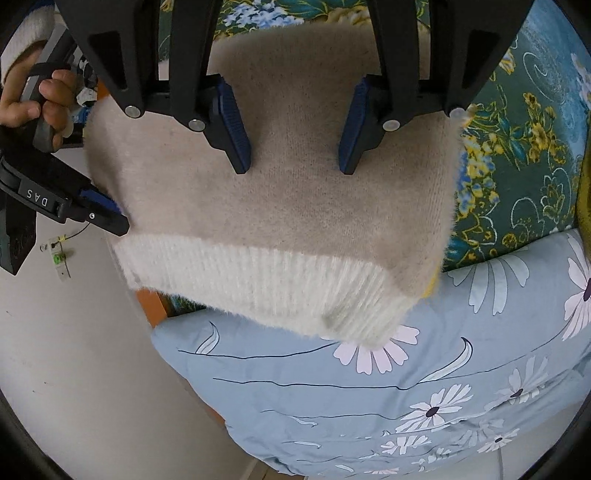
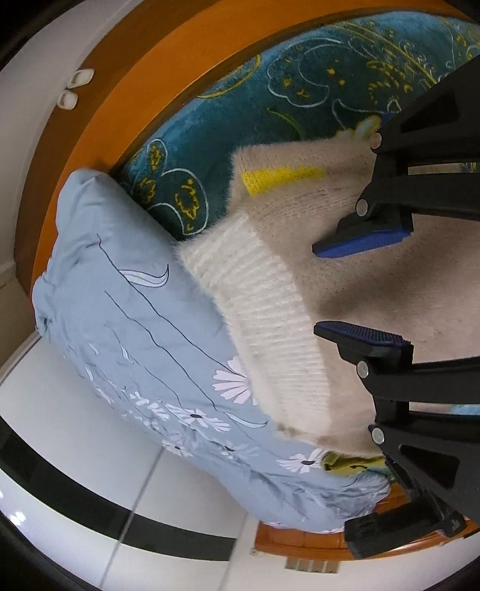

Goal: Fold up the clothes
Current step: 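Lower the sweater onto the stack and open both grippers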

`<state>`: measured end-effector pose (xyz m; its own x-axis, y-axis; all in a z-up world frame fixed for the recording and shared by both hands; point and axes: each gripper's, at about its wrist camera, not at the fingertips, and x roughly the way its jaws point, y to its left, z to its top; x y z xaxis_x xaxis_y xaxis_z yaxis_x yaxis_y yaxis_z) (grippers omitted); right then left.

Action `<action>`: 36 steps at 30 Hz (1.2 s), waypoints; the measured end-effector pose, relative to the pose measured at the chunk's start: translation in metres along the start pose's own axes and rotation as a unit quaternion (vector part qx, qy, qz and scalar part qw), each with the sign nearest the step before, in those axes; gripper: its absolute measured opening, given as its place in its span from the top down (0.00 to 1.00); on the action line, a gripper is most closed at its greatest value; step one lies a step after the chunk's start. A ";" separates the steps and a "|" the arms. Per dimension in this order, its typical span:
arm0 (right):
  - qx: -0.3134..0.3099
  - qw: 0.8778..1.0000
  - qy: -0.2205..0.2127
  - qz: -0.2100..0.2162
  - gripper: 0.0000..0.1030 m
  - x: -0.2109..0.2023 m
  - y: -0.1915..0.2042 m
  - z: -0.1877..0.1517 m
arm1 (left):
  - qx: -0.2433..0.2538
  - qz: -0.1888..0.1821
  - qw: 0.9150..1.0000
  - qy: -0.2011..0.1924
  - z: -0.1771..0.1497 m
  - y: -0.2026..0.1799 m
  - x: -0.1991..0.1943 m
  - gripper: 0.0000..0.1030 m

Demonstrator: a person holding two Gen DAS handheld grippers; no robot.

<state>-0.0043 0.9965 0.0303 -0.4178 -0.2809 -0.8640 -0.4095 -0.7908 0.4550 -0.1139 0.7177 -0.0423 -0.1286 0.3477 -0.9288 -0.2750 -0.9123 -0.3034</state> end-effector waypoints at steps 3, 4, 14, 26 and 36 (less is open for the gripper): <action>-0.007 1.000 -0.001 -0.009 0.61 0.002 0.003 0.001 | -0.013 0.000 1.000 0.004 0.002 0.000 -0.002 0.50; -0.013 1.000 0.000 -0.013 0.61 0.001 0.004 0.000 | -0.017 0.000 1.000 0.002 0.001 -0.002 -0.007 0.50; -0.074 0.996 -0.042 0.002 0.48 -0.083 0.015 -0.070 | -0.002 0.009 0.999 -0.042 -0.056 -0.029 -0.069 0.28; -0.083 0.996 0.024 -0.036 0.27 -0.079 -0.020 -0.148 | -0.123 0.032 0.992 0.003 -0.135 -0.039 -0.061 0.23; -0.114 0.992 0.029 -0.044 0.01 -0.077 -0.025 -0.155 | -0.124 0.112 0.986 0.000 -0.135 -0.056 -0.061 0.17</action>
<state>0.1642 0.9532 0.0523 -0.3393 -0.2305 -0.9120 -0.2453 -0.9143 0.3223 0.0378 0.7181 0.0022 -0.1606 0.1308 -0.9783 0.0016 -0.9911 -0.1328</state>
